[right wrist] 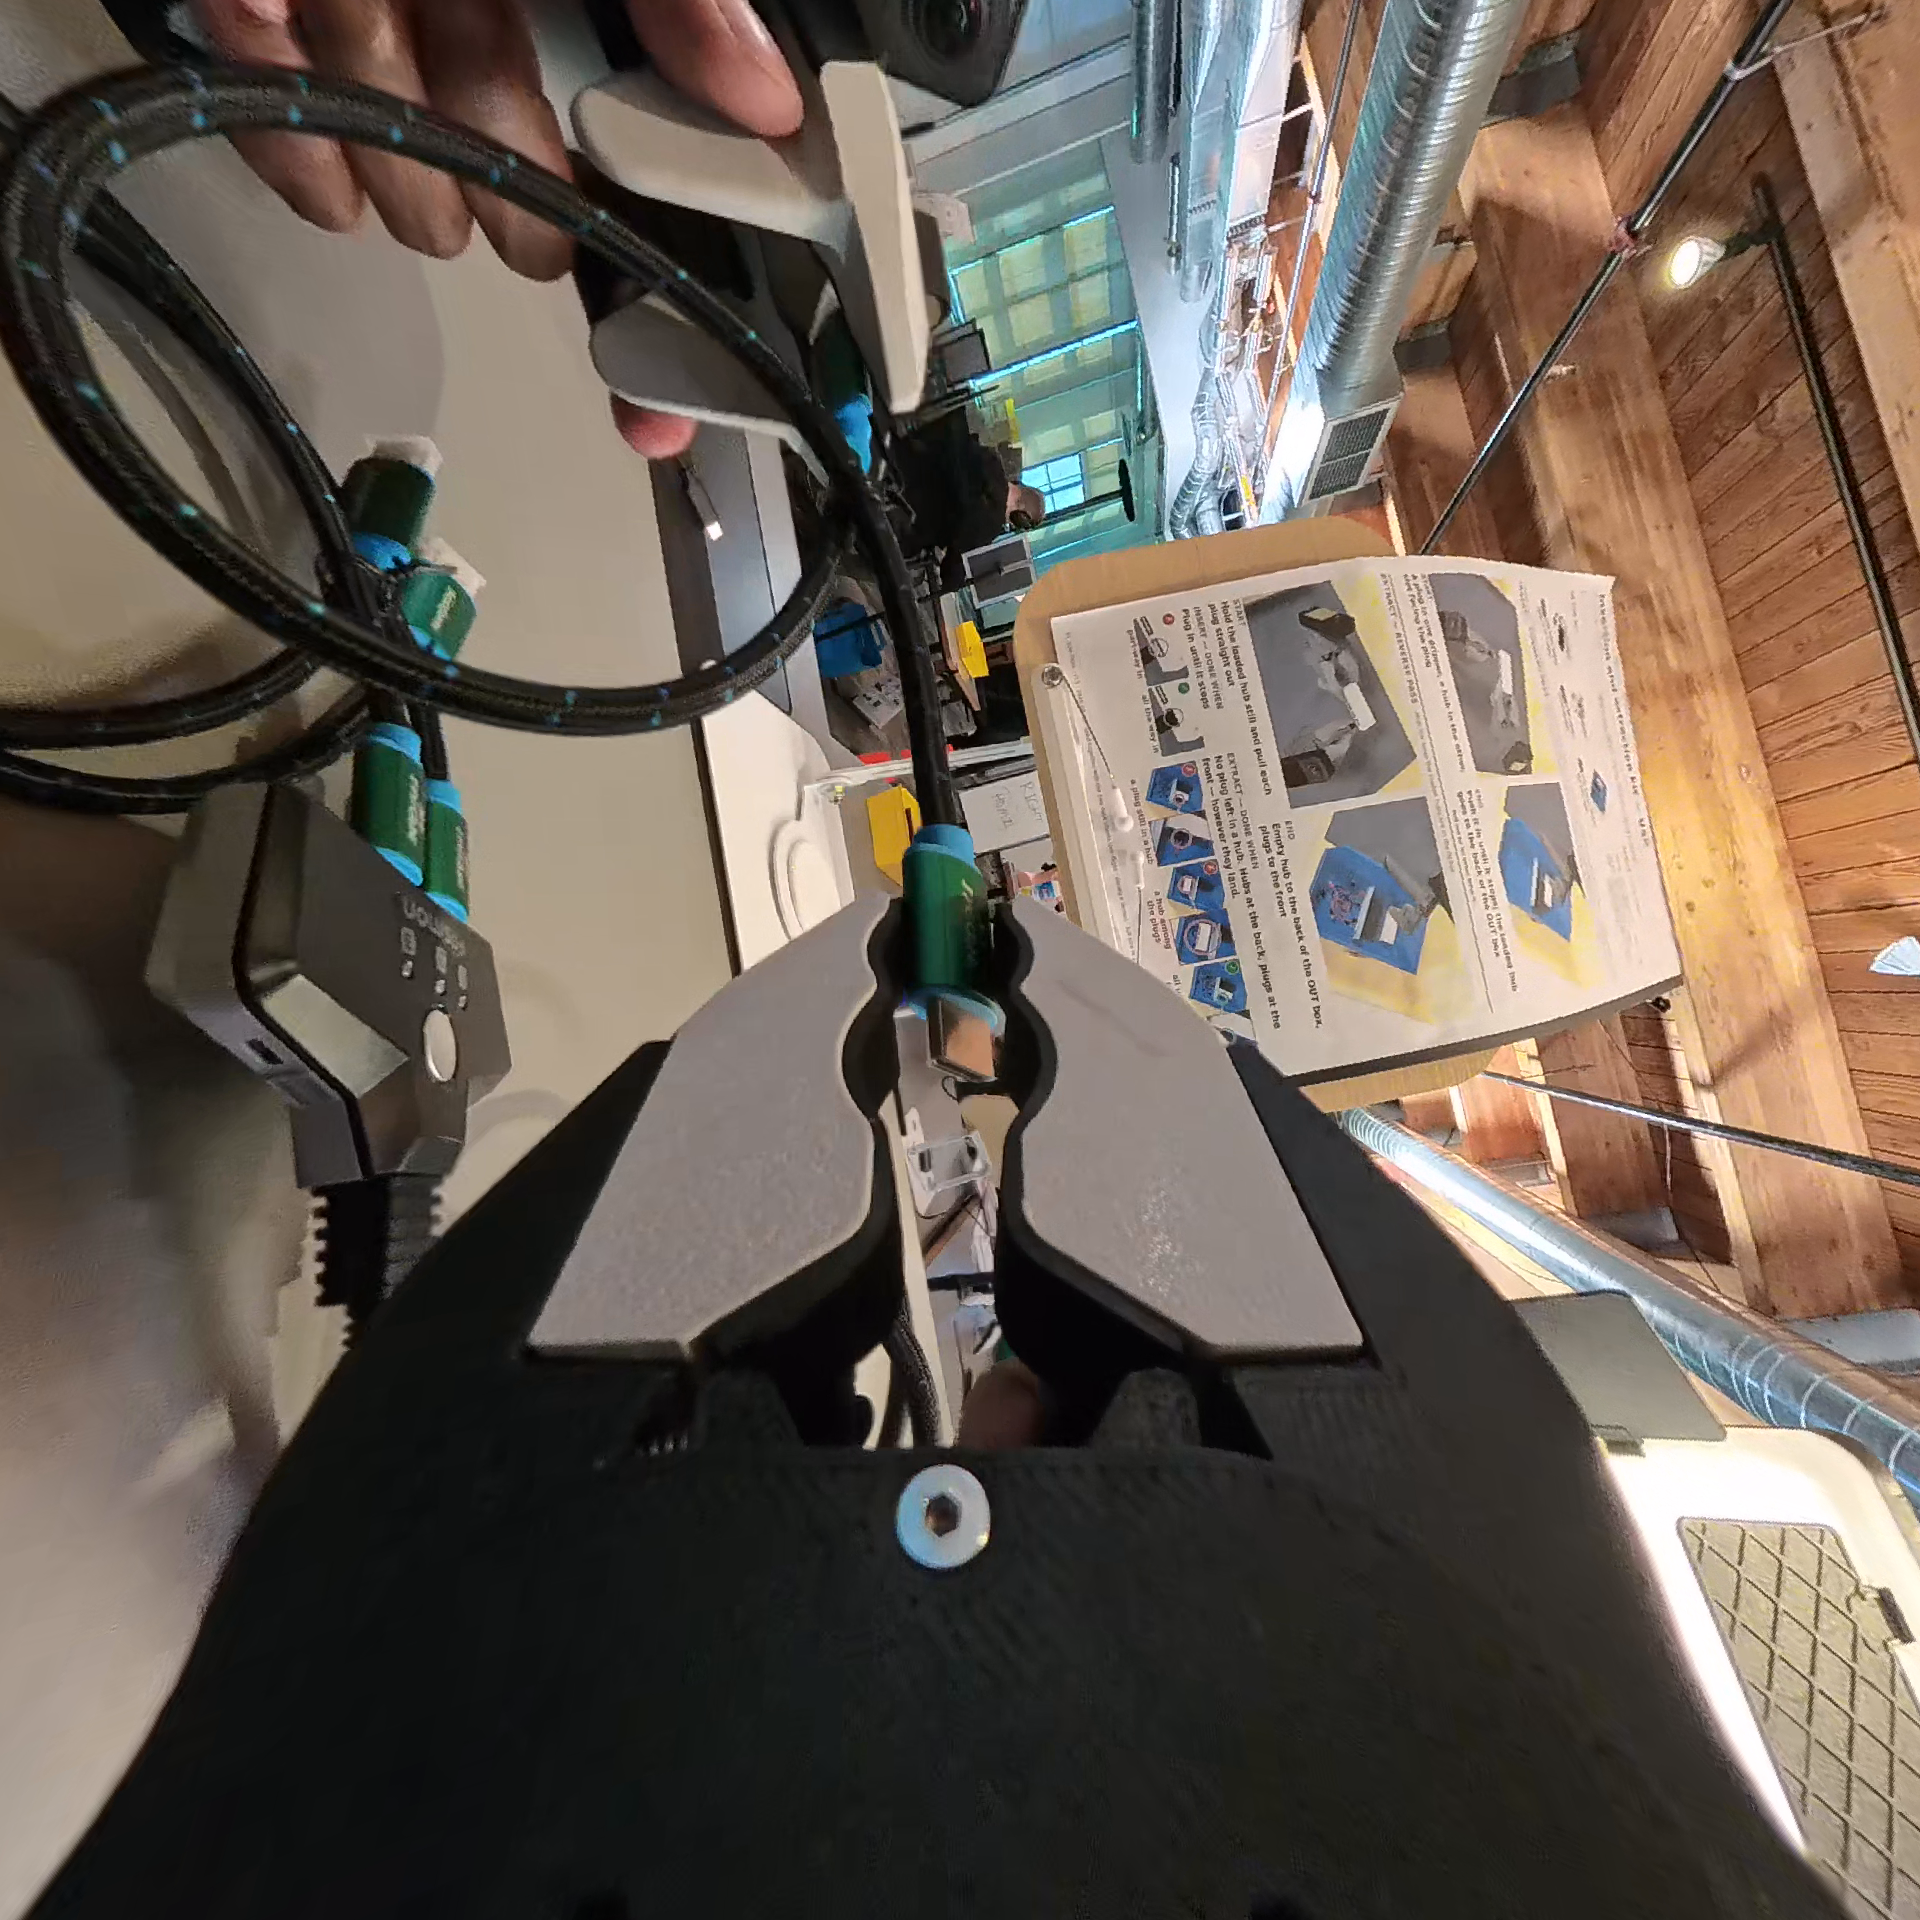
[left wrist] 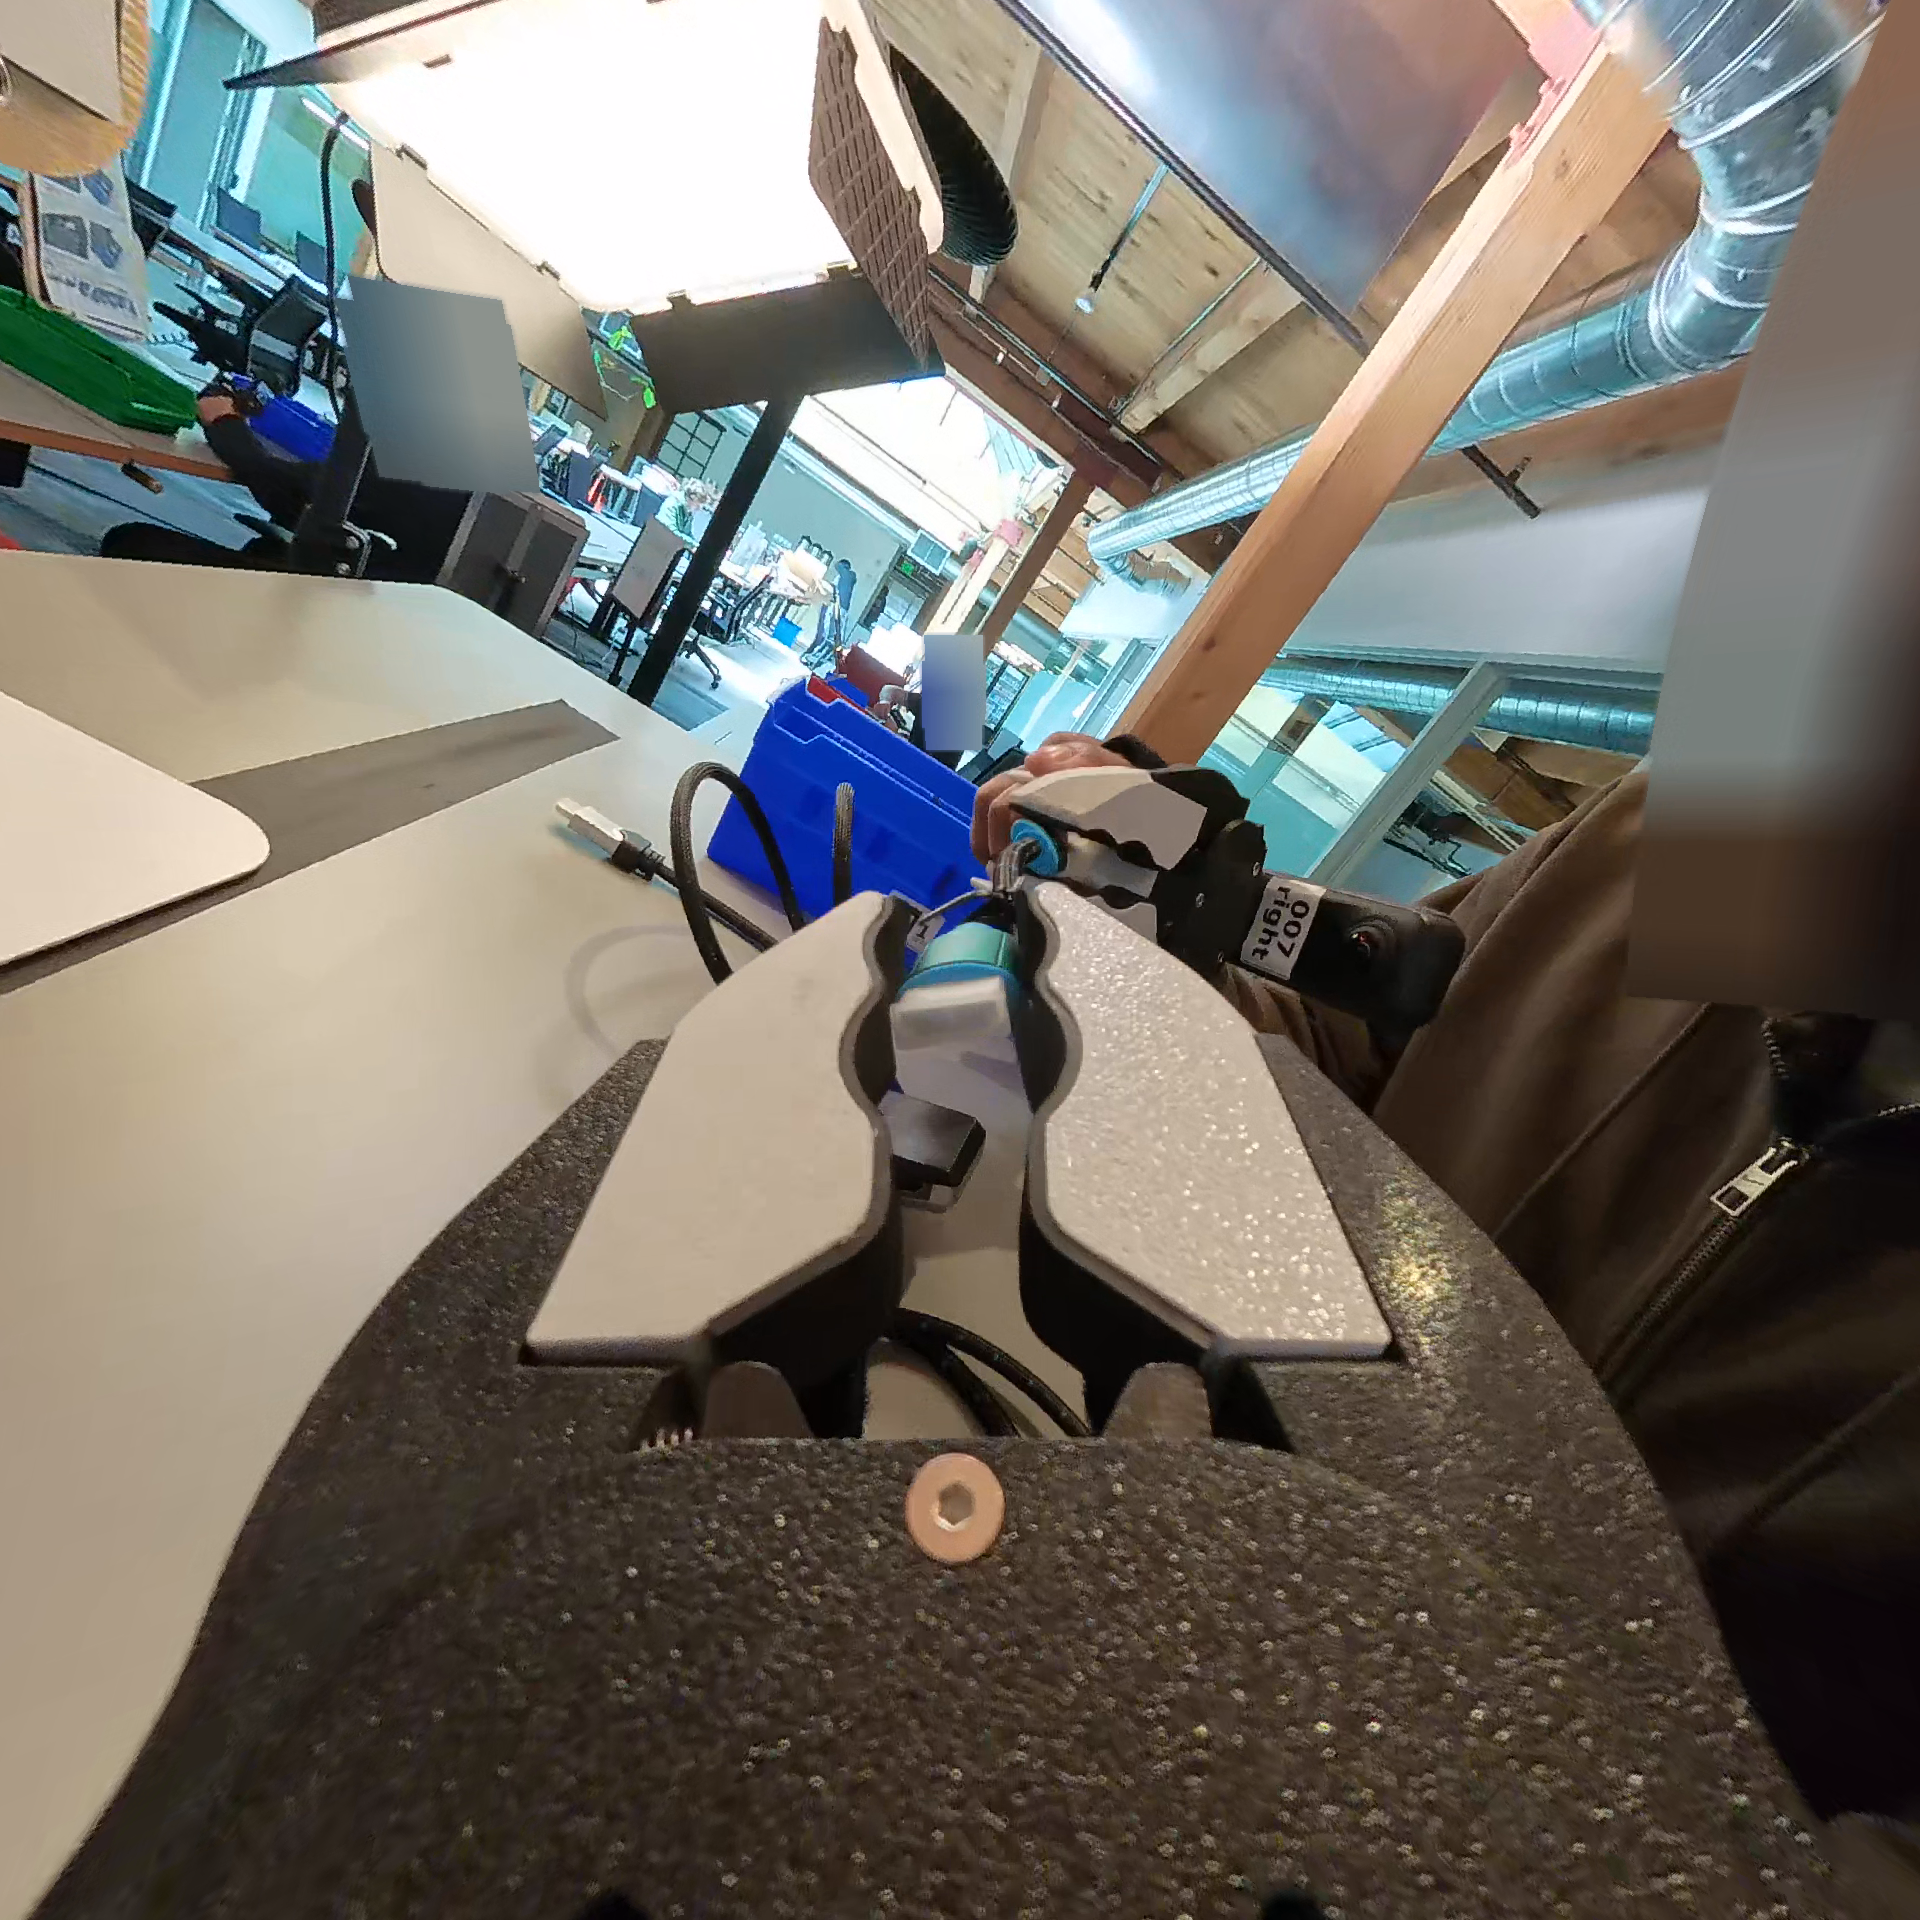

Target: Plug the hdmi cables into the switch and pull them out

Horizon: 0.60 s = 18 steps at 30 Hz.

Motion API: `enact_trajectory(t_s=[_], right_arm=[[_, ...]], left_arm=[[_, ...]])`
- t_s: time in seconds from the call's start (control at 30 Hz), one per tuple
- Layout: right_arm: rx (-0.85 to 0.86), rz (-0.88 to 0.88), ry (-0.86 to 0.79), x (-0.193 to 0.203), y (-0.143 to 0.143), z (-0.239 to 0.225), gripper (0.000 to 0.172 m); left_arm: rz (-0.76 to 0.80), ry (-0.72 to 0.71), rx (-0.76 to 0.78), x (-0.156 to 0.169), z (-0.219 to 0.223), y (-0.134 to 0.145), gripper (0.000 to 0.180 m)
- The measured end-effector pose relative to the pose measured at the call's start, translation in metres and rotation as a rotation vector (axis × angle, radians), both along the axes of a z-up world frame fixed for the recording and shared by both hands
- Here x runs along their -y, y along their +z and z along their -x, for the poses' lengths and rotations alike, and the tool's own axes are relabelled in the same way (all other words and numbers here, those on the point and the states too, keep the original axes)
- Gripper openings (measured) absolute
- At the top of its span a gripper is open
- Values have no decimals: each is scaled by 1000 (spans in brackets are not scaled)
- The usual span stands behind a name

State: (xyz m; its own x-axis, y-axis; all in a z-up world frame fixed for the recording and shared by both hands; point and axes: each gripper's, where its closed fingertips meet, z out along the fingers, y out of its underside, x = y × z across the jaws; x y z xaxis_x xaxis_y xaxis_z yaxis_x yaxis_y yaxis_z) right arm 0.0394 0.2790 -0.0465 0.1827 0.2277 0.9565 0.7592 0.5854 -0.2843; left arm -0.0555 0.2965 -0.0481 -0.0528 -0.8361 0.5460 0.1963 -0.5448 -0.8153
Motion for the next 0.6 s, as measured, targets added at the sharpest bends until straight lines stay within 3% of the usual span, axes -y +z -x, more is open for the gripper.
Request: enact_trajectory(t_s=[0.33,0.47,0.6], right_arm=[[-1,20,15,0,0,-5,14],[7,24,40,3,-4,-2,13],[29,36,84,10,-13,9,12]], left_arm=[[-39,87,-39,-7,10,-1,20],[-169,224,-119,-12,21,8,41],[-314,217,-263,-1,3,12,46]])
